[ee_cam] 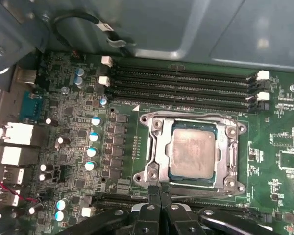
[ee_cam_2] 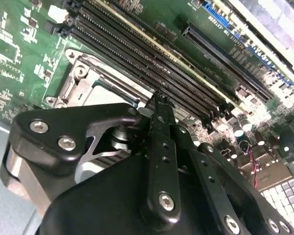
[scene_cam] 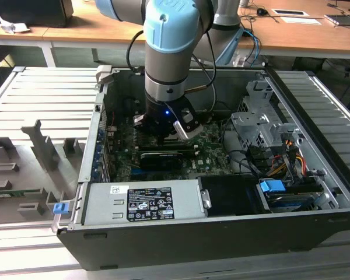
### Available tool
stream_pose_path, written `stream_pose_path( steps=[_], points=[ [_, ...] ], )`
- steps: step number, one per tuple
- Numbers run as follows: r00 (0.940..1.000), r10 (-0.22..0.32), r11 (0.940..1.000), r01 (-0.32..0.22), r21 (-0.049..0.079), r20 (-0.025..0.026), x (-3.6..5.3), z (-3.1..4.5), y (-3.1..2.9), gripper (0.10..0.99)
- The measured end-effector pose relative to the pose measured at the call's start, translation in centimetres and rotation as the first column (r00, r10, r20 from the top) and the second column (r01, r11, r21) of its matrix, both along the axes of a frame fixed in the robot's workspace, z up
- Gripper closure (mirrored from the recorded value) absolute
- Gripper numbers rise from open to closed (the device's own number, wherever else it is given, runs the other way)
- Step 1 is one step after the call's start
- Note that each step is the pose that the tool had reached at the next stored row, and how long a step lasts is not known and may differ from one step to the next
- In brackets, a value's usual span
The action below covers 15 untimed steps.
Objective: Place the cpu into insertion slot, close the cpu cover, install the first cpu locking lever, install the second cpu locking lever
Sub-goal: 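Install the second cpu locking lever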
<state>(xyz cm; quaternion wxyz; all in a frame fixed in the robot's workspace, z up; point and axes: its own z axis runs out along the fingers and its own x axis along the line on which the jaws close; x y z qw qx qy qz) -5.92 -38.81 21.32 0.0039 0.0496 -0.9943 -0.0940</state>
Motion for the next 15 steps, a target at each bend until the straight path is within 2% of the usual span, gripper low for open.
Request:
stream_pose_path(
  steps=[1,4,6,9,12,15],
  points=[
    [1.0,0.003,0.9999,-0.003,0.016,0.0002,-0.06,-0.01,-0.25,0.98],
    [1.0,0.008,0.9994,-0.008,0.034,0.0006,-0.15,-0.07,-0.81,0.98],
    [0.9999,0.011,0.9991,-0.011,0.041,0.0008,-0.31,-0.09,-1.27,0.98],
    [0.9999,0.015,0.9987,-0.015,0.049,0.0013,-0.62,-0.12,-1.55,0.98],
    [0.9998,0.019,0.9981,-0.02,0.058,0.0025,-1.21,-0.3,-1.56,0.98],
    [0.9998,0.021,0.9978,-0.022,0.063,0.0025,-1.23,-0.76,-1.53,0.98]
  ],
)
